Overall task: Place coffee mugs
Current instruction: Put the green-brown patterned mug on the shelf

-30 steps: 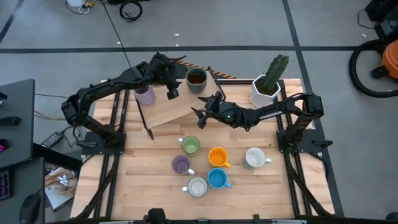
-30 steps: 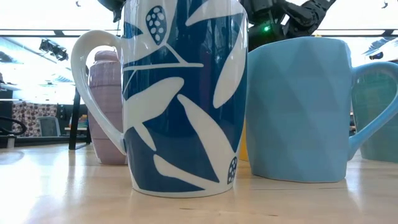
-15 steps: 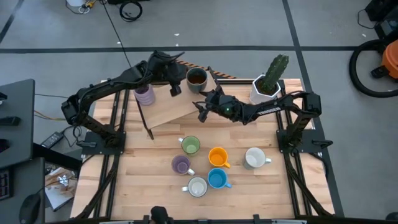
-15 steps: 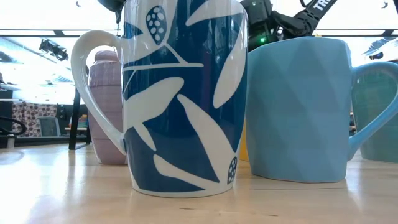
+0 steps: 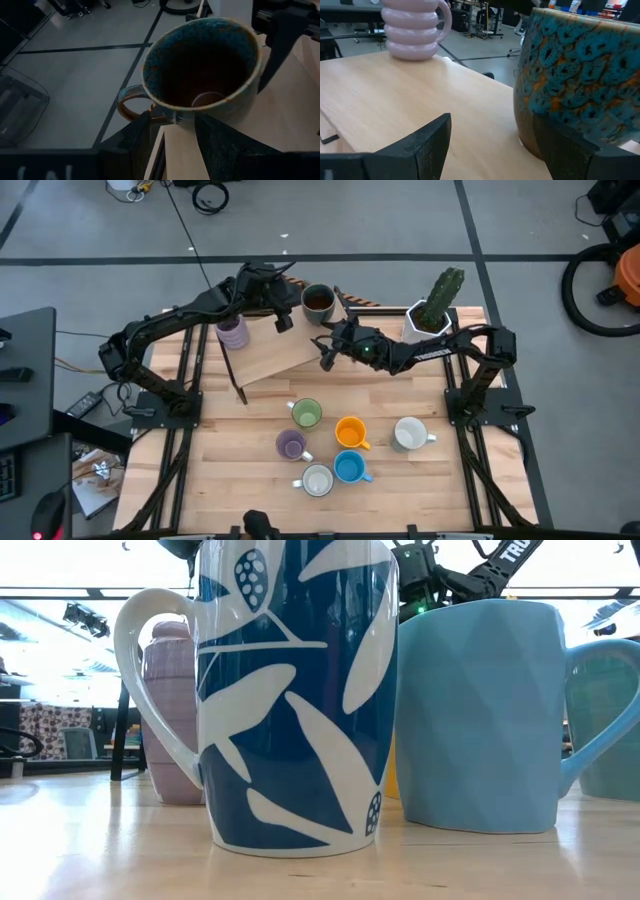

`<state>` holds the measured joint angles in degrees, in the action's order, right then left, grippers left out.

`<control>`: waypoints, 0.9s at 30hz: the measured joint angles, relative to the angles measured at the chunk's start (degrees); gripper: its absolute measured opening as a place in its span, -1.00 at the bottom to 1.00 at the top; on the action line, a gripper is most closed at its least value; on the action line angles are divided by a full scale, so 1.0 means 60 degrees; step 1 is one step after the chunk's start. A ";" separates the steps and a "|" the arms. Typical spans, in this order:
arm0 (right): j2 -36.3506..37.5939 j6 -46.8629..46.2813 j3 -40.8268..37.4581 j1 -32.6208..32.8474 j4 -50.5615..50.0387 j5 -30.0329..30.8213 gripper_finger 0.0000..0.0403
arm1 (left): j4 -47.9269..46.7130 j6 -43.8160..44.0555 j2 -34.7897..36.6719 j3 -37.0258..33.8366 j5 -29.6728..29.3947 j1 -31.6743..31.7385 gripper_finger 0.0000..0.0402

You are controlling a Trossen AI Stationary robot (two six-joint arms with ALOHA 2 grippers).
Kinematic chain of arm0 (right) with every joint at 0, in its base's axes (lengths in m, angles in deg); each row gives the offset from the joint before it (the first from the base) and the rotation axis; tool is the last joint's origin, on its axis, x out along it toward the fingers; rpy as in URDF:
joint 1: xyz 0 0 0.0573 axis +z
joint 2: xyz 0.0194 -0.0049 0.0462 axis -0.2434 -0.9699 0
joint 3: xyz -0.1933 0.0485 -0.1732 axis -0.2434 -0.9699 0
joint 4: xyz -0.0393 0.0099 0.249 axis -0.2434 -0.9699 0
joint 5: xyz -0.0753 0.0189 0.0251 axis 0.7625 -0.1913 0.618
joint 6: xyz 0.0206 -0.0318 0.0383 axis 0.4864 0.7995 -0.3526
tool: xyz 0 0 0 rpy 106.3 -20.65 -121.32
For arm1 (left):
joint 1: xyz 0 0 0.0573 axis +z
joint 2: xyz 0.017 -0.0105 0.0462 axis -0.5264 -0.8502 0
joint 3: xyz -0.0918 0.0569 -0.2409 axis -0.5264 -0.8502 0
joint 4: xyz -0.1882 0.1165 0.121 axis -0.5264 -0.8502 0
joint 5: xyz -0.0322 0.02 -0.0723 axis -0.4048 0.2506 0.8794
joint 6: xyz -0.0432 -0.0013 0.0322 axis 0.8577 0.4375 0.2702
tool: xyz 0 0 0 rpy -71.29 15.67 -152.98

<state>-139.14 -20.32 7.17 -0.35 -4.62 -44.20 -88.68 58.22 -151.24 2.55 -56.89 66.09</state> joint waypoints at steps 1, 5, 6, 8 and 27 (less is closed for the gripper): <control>0.0000 -0.0004 0.0000 -0.0029 0.0000 -0.0001 0.41 | 0.0000 0.0000 0.0000 0.0000 0.0000 0.0000 -0.20; 0.0000 -0.0004 0.0000 -0.0103 0.0004 -0.0142 0.41 | 0.0000 -0.0018 0.0000 0.0000 0.0000 -0.0004 -0.20; 0.0000 -0.0007 0.0000 -0.0126 0.0000 -0.0145 0.41 | 0.0000 -0.0018 0.0000 0.0000 0.0000 -0.0003 -0.20; 0.0000 -0.0025 0.0000 -0.0136 0.0000 -0.0159 0.41 | -0.0008 -0.0018 0.0000 0.0000 -0.0002 0.0000 -0.20; 0.0004 0.0066 0.0000 -0.0317 -0.0104 -0.0178 0.41 | -0.0086 0.0037 -0.0006 0.0000 -0.0222 0.0000 -0.20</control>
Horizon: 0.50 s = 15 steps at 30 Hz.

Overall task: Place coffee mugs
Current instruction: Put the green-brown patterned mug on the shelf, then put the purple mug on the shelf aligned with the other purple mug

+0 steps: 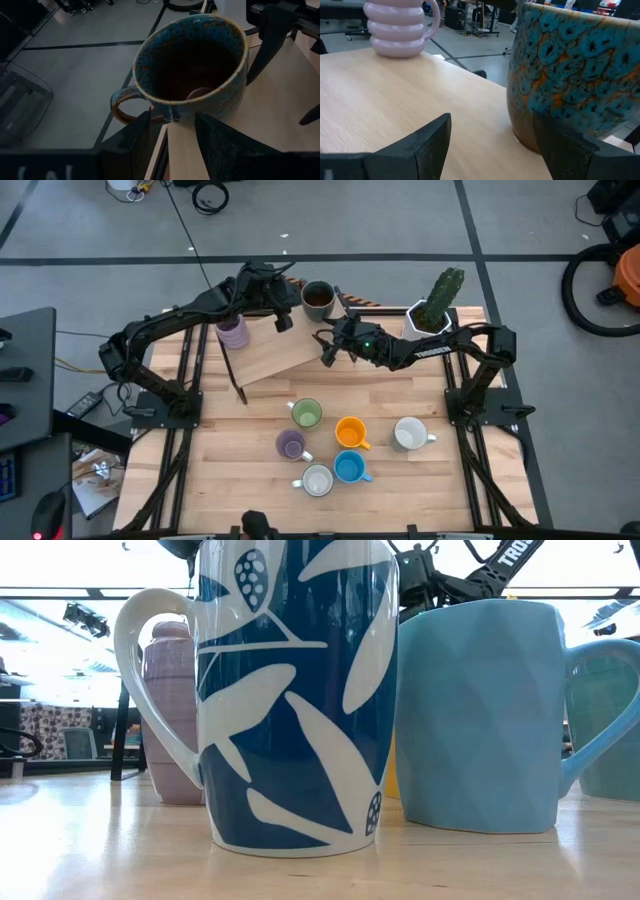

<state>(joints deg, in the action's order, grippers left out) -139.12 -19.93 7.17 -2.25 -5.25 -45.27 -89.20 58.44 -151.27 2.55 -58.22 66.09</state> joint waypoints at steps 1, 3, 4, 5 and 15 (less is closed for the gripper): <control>0.0028 0.0000 0.0000 0.0039 -0.0069 0.0002 0.41 | -0.0021 0.0015 0.0002 0.0000 -0.0001 -0.0001 -0.20; 0.0214 0.0012 -0.0004 0.0139 -0.0370 0.0077 0.41 | -0.0142 0.0017 -0.0001 0.0000 -0.0004 -0.0040 -0.20; 0.0363 0.0057 -0.0004 0.0203 -0.0485 0.0169 0.42 | -0.0232 0.0017 0.0016 0.0000 -0.0004 -0.0060 -0.20; 0.0563 0.0110 -0.0004 0.0263 -0.0669 0.0259 0.41 | -0.0332 0.0017 0.0068 0.0000 -0.0004 -0.0073 -0.20; 0.2608 0.0255 -0.0003 0.0754 -0.3368 0.0825 0.41 | -0.0487 0.0382 0.1033 0.0002 0.0096 -0.0339 -0.20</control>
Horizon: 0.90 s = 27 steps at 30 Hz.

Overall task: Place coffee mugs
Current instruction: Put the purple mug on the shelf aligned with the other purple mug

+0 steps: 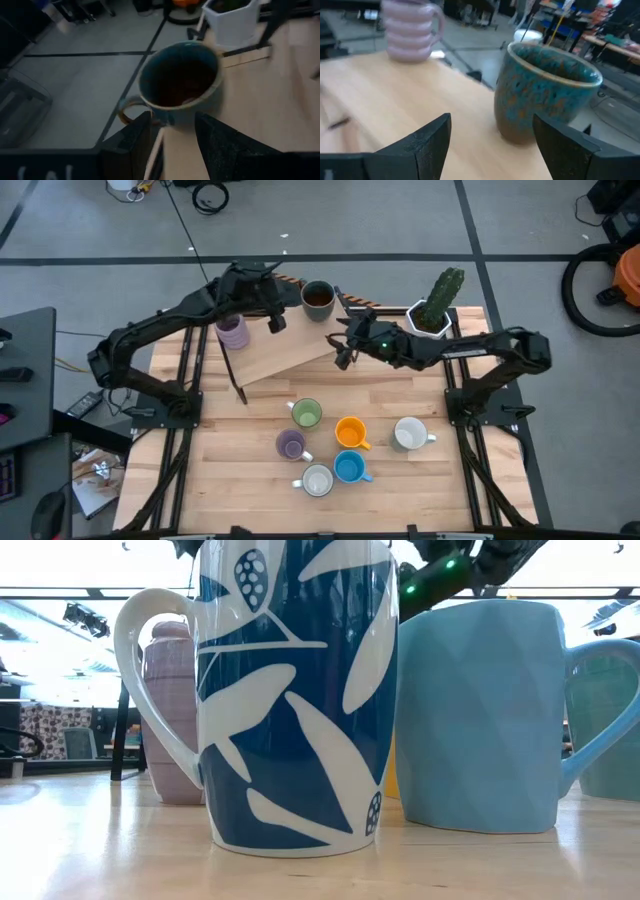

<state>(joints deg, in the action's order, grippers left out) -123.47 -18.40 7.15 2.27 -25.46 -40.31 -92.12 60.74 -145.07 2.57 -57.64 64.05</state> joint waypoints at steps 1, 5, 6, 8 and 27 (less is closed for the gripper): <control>0.0196 -0.0018 -0.0001 0.0052 -0.0280 0.0047 0.41 | -0.0063 0.0109 0.0186 -0.0006 0.0095 -0.0085 -0.21; 0.0963 -0.0097 0.0003 0.0292 -0.1291 0.0572 0.42 | 0.0165 0.0549 0.1035 -0.0249 0.0499 -0.0627 -0.26; 0.1108 -0.0107 0.0003 0.0364 -0.1556 0.0681 0.41 | 0.0271 0.0639 0.1240 -0.0397 0.0529 -0.0816 -0.28; 0.1346 -0.0148 0.0003 0.0502 -0.1912 0.0737 0.42 | 0.0662 0.0835 0.1537 -0.0687 0.0532 -0.1237 -0.31; 0.1760 -0.0595 -0.0001 0.1764 -0.3874 0.0237 0.40 | 0.2823 0.2753 0.3778 -0.6564 0.0115 -0.6436 -0.39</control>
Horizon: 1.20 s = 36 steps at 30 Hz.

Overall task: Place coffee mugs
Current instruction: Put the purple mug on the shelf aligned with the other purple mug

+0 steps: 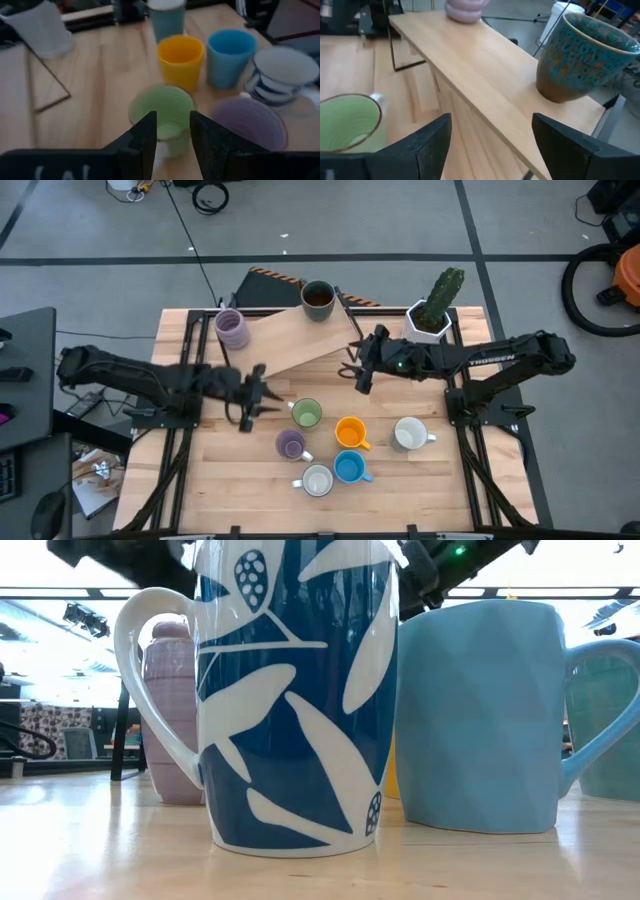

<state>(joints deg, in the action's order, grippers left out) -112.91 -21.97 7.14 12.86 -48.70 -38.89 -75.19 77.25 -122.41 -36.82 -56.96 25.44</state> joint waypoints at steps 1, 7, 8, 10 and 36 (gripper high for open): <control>0.0000 0.0047 0.0000 0.0131 -0.0037 0.0151 0.39 | 0.0088 0.0212 0.0000 -0.0177 -0.0447 -0.0364 -0.39; 0.0000 -0.0026 0.0000 0.0779 -0.0016 0.0699 0.37 | -0.0184 0.1171 -0.0138 -0.0349 -0.3328 -0.2406 -0.39; 0.0000 -0.0075 0.0000 0.0866 -0.0016 0.0754 0.37 | -0.0119 0.1270 -0.0138 -0.0345 -0.3548 -0.2694 -0.39; 0.0000 -0.0216 0.0000 0.1013 0.0002 0.0870 0.37 | -0.0100 0.1522 -0.0232 -0.0334 -0.3931 -0.3152 -0.39; -0.0011 0.0489 -0.1051 0.1081 0.2146 0.0760 0.37 | -0.1508 0.3460 -0.2073 0.1364 -0.4555 -0.4302 -0.39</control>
<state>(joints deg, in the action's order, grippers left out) -112.98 -19.04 0.84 19.34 -35.83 -34.33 -84.24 98.01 -134.84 -28.63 -84.29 -0.38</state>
